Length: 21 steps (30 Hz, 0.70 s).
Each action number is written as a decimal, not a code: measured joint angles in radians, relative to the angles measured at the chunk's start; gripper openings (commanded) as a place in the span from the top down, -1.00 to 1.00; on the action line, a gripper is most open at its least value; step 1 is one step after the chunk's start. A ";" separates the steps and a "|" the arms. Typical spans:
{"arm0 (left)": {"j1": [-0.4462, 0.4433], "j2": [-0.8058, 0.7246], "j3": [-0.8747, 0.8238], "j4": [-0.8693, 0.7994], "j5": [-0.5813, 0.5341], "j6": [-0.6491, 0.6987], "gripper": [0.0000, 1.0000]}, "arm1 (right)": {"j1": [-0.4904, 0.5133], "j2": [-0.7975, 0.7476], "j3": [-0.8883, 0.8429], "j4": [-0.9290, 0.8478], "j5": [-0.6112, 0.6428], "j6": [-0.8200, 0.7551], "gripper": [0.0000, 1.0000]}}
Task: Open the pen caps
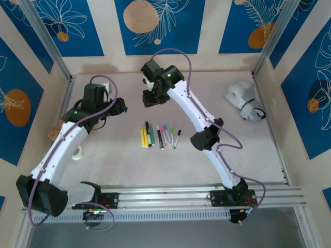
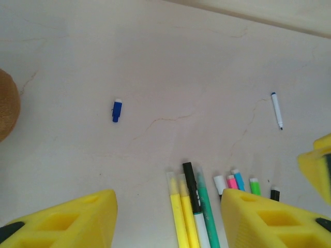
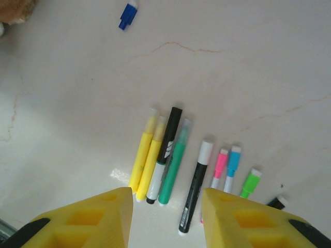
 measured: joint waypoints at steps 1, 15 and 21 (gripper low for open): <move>0.000 -0.019 -0.010 0.002 0.000 0.000 -0.10 | -0.003 -0.039 -0.042 0.003 0.006 -0.003 0.19; -0.050 0.012 -0.031 0.027 0.003 -0.001 -0.06 | -0.057 -0.834 -1.271 0.475 0.060 0.039 0.15; -0.125 0.058 -0.031 0.046 -0.010 -0.003 -0.06 | -0.066 -0.854 -1.502 0.658 0.057 0.169 0.19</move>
